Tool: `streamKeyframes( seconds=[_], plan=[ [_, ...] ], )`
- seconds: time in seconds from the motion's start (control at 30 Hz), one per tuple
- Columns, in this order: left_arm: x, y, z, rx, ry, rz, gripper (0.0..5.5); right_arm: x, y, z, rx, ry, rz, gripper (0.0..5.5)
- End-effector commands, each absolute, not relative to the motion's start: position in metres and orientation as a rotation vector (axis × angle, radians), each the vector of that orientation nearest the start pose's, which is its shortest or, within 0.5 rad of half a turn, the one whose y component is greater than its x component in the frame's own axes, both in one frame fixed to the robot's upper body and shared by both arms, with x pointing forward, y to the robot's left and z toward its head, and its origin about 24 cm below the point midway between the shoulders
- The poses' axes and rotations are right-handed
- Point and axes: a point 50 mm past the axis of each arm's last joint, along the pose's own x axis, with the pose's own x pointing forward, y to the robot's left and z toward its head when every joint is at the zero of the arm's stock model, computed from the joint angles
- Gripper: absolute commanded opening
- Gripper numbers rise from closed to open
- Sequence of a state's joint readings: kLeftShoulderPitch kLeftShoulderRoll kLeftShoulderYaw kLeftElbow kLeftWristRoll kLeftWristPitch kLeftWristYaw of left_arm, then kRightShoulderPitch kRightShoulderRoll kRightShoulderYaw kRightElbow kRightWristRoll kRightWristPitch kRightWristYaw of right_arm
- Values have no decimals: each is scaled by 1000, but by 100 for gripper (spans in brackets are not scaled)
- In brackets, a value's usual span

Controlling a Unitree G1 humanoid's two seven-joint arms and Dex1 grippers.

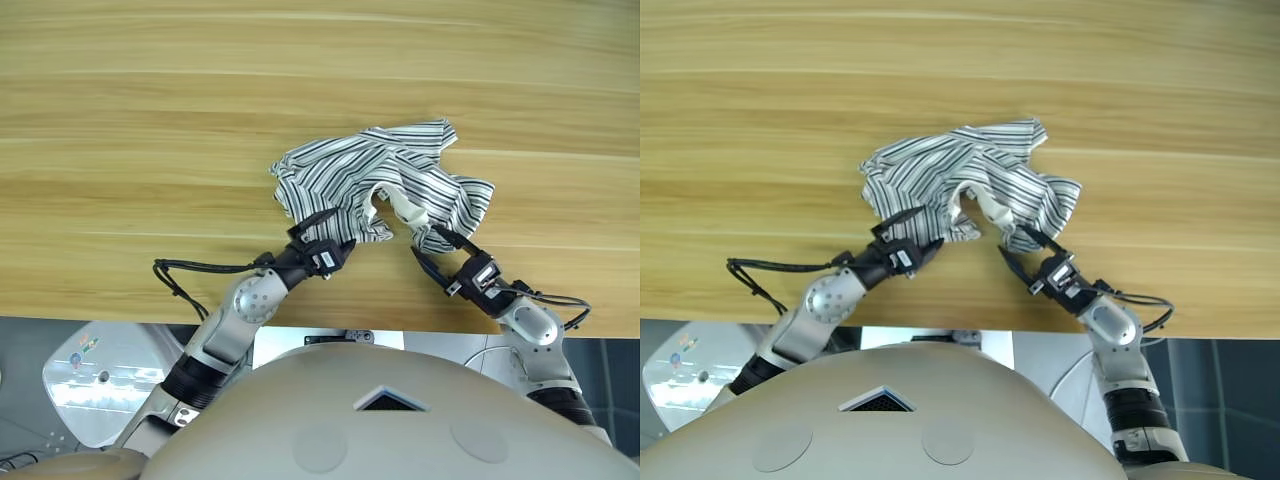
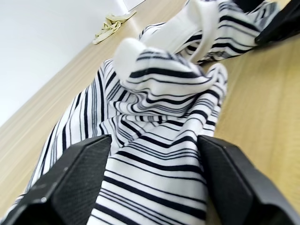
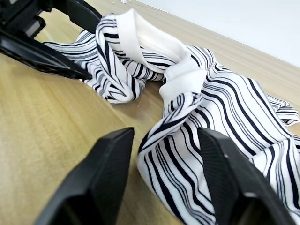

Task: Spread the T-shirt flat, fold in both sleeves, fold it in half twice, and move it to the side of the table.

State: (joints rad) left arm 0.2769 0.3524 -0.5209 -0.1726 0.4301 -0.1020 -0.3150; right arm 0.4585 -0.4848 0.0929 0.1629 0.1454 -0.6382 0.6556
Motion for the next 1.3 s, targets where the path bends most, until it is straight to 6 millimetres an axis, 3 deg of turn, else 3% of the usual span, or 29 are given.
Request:
streamKeyframes(
  seconds=[0.03,0.33,0.5,0.67,1.0,1.3],
  plan=[
    [148,93,-17,676,200,-876,344,118,-214,-19,-282,156,724,165],
    [148,89,-17,675,188,-900,344,119,-215,-21,-275,156,721,8],
    [145,88,-18,679,190,-930,344,122,-211,-18,-276,132,729,3],
    [150,93,-20,707,208,-891,344,133,-209,-3,-256,61,720,3],
    [144,97,-28,672,292,-918,174,134,-206,0,-248,54,721,0],
    [147,102,-29,600,347,-878,55,137,-207,5,-250,40,710,0]
  ],
)
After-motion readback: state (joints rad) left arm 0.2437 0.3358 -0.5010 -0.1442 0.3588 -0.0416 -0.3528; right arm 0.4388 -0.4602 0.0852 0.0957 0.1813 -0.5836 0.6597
